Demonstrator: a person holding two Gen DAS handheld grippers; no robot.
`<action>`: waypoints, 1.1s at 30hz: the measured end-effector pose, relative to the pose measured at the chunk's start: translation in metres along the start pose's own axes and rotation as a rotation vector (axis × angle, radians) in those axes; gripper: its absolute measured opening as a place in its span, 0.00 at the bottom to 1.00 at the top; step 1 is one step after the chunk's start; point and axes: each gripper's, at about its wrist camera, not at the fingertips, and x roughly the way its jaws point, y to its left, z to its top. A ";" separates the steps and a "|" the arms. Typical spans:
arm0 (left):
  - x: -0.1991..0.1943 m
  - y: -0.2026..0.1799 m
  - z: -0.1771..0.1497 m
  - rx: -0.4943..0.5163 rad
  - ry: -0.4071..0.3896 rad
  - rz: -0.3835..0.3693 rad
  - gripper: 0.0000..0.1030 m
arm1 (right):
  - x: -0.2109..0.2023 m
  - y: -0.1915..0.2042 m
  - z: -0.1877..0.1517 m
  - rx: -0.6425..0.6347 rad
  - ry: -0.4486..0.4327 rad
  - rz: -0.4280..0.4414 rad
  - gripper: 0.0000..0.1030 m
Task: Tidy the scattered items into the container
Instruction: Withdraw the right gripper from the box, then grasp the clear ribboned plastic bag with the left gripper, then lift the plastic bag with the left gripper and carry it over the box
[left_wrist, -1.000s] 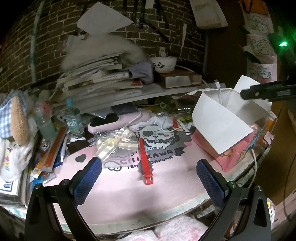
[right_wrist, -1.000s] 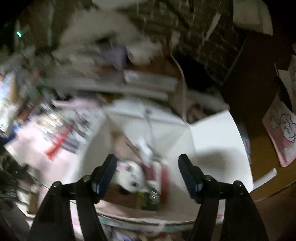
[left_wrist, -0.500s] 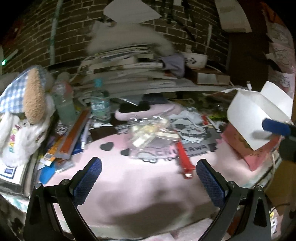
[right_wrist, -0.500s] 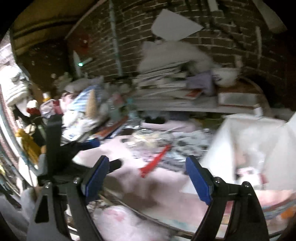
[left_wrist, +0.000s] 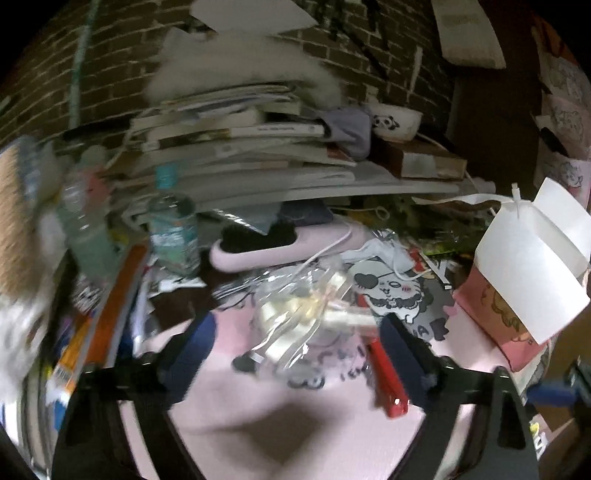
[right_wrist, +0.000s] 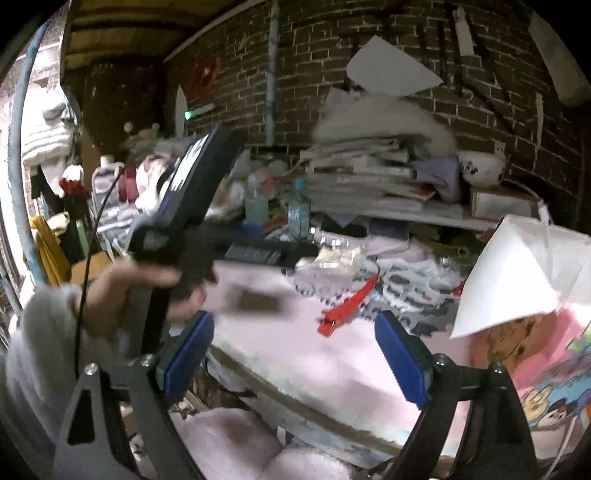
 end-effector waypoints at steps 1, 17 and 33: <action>0.005 -0.002 0.003 0.010 0.011 0.004 0.78 | 0.004 0.001 -0.004 -0.002 0.009 -0.001 0.85; 0.050 -0.032 0.019 0.096 0.093 0.092 0.78 | 0.029 -0.029 -0.017 0.114 0.062 0.035 0.85; 0.052 -0.027 0.011 0.093 0.127 0.074 0.34 | 0.032 -0.042 -0.018 0.187 0.077 0.061 0.85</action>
